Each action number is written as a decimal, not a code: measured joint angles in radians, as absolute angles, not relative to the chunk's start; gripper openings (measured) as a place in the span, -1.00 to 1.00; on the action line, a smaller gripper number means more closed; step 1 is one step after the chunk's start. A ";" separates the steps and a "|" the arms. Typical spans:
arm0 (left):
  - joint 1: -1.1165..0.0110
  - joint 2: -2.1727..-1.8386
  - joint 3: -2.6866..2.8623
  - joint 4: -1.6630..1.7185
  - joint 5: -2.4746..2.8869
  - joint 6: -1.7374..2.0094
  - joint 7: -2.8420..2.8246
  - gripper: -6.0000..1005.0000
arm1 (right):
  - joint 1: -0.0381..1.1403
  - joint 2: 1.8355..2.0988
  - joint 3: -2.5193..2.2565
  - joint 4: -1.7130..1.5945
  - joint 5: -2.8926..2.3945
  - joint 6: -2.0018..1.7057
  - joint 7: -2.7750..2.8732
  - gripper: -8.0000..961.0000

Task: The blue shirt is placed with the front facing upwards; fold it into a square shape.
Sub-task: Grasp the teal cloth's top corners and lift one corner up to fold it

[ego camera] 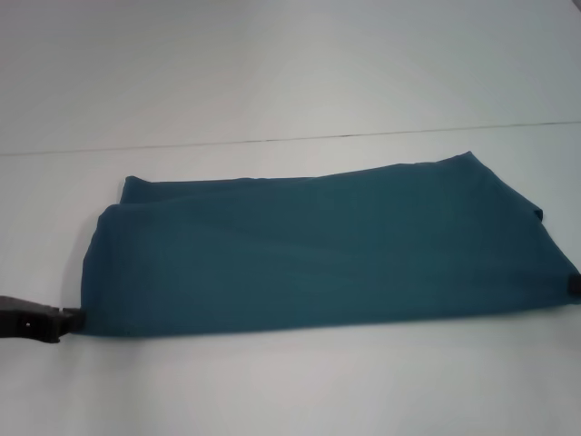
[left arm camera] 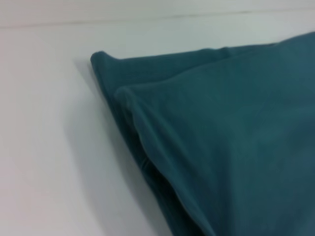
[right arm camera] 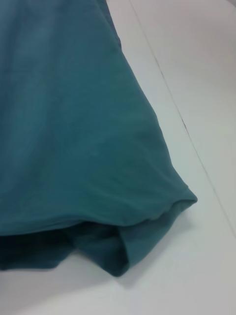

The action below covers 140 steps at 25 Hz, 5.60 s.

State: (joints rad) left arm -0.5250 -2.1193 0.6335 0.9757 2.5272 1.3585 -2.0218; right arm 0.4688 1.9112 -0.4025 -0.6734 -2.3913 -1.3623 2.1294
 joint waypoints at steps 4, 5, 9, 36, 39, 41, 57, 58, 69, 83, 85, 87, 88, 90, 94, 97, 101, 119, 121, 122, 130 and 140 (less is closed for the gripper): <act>-0.523 -2.119 0.634 0.973 2.544 1.364 -2.021 -0.79 | 0.464 1.910 -0.402 -0.673 -2.391 -1.363 2.128 -0.93; -0.523 -2.120 0.636 0.972 2.544 1.363 -2.020 -0.78 | 0.463 1.911 -0.402 -0.673 -2.391 -1.362 2.127 -0.93; -0.522 -2.123 0.637 0.972 2.542 1.358 -2.021 -0.76 | 0.463 1.913 -0.402 -0.673 -2.391 -1.362 2.126 -0.92; -0.534 -2.137 0.642 1.060 2.483 1.319 -2.167 0.25 | 0.446 1.929 -0.408 -0.794 -2.109 -1.447 1.990 0.52; -0.542 -2.137 0.651 1.039 2.447 1.328 -2.168 0.35 | 0.450 1.936 -0.403 -0.789 -2.107 -1.439 1.988 0.55; -0.550 -2.137 0.655 1.019 2.436 1.326 -2.165 0.39 | 0.451 1.938 -0.402 -0.789 -2.107 -1.439 1.989 0.57; -0.573 -2.141 0.714 0.847 2.439 1.125 -2.157 0.39 | 0.460 1.974 -0.400 -0.782 -2.096 -1.416 1.982 0.88; -0.573 -2.141 0.720 0.844 2.440 1.121 -2.157 0.39 | 0.461 1.974 -0.400 -0.782 -2.094 -1.415 1.982 0.88; -0.578 -2.145 0.740 0.831 2.450 1.101 -2.148 0.38 | 0.472 1.975 -0.399 -0.782 -2.092 -1.408 1.984 0.87; -0.543 -2.148 0.736 0.986 2.439 1.185 -2.181 0.38 | 0.473 1.975 -0.399 -0.782 -2.055 -1.408 1.981 0.87; -0.541 -2.149 0.736 0.985 2.439 1.176 -2.183 0.38 | 0.474 1.976 -0.399 -0.782 -2.055 -1.408 1.981 0.87; -0.541 -2.152 0.740 0.975 2.438 1.157 -2.183 0.38 | 0.473 1.977 -0.399 -0.782 -2.055 -1.408 1.980 0.87; -0.541 -2.154 0.742 0.968 2.438 1.143 -2.183 0.38 | 0.473 1.977 -0.399 -0.782 -2.055 -1.408 1.980 0.87; -0.543 -2.159 0.745 0.952 2.439 1.122 -2.183 0.38 | 0.472 1.977 -0.399 -0.782 -2.055 -1.408 1.980 0.87; -0.555 -2.160 0.747 0.916 2.439 1.099 -2.182 0.38 | 0.471 1.977 -0.399 -0.781 -2.055 -1.408 1.982 0.87; -0.562 -2.161 0.749 0.896 2.439 1.076 -2.183 0.38 | 0.471 1.978 -0.399 -0.781 -2.056 -1.408 1.982 0.87; -0.567 -2.163 0.750 0.881 2.437 1.040 -2.184 0.38 | 0.471 1.979 -0.399 -0.781 -2.056 -1.408 1.981 0.87; -0.577 -2.161 0.762 0.863 2.439 1.043 -2.183 0.38 | 0.465 1.979 -0.399 -0.781 -2.056 -1.409 1.989 0.87; -0.580 -2.161 0.770 0.863 2.438 1.054 -2.183 0.38 | 0.465 1.979 -0.399 -0.781 -2.056 -1.409 1.989 0.87; -0.582 -2.162 0.777 0.863 2.437 1.059 -2.183 0.38 | 0.464 1.979 -0.399 -0.781 -2.056 -1.409 1.989 0.87; -0.590 -2.162 0.810 0.864 2.430 1.063 -2.184 0.38 | 0.463 1.979 -0.399 -0.781 -2.056 -1.415 1.990 0.87; -0.506 -2.162 0.791 0.996 2.406 1.127 -2.196 0.38 | 0.467 1.979 -0.399 -0.781 -2.056 -1.415 1.988 0.87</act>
State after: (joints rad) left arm -0.5058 -2.1621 0.7907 0.9963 2.4059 1.1269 -2.1959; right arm 0.4672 1.9789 -0.3989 -0.7807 -2.0556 -1.4148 1.9876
